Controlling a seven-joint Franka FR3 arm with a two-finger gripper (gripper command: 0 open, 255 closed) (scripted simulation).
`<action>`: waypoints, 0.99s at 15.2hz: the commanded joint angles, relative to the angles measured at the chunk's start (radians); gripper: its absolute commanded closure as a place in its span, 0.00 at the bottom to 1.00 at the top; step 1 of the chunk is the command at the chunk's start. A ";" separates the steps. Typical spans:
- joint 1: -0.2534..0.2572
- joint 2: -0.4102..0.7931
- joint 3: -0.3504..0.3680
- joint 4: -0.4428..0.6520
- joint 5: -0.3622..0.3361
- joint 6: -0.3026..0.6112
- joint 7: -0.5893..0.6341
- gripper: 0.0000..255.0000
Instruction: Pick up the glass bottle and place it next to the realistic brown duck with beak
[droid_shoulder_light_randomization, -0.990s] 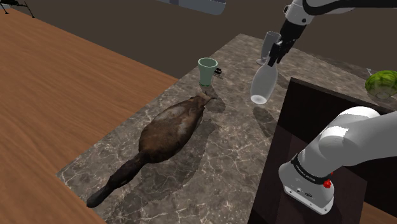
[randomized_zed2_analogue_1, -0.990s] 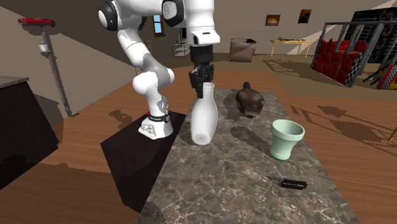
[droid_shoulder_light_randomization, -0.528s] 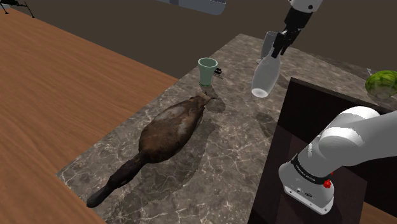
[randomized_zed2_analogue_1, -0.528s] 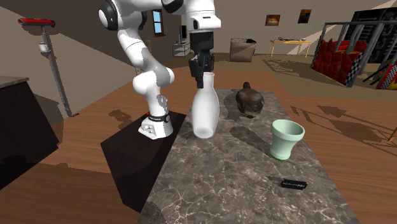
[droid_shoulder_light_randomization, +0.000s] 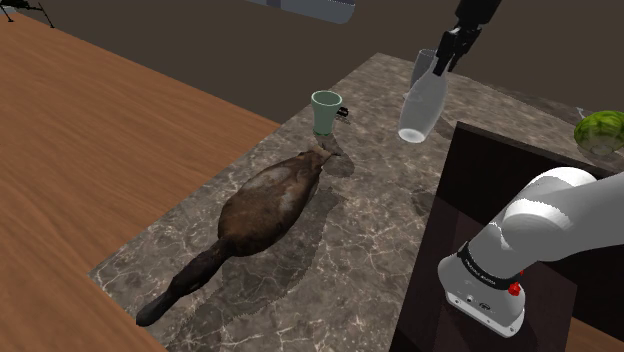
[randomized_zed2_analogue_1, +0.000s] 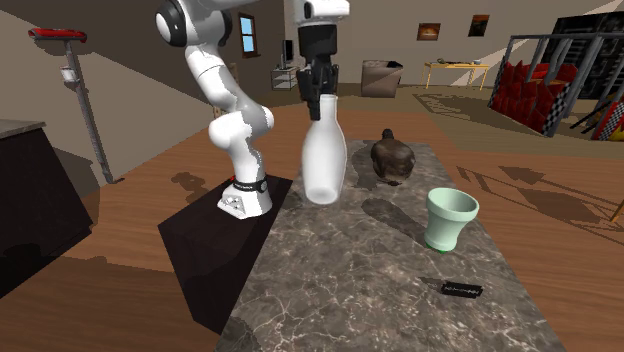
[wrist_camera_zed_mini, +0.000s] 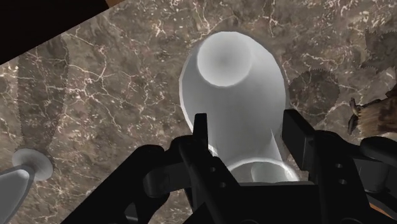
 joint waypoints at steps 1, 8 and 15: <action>0.001 0.005 0.001 0.034 0.002 -0.028 -0.002 1.00; 0.006 0.036 0.006 0.152 0.010 -0.117 -0.006 1.00; 0.011 0.076 0.008 0.282 0.017 -0.206 -0.010 1.00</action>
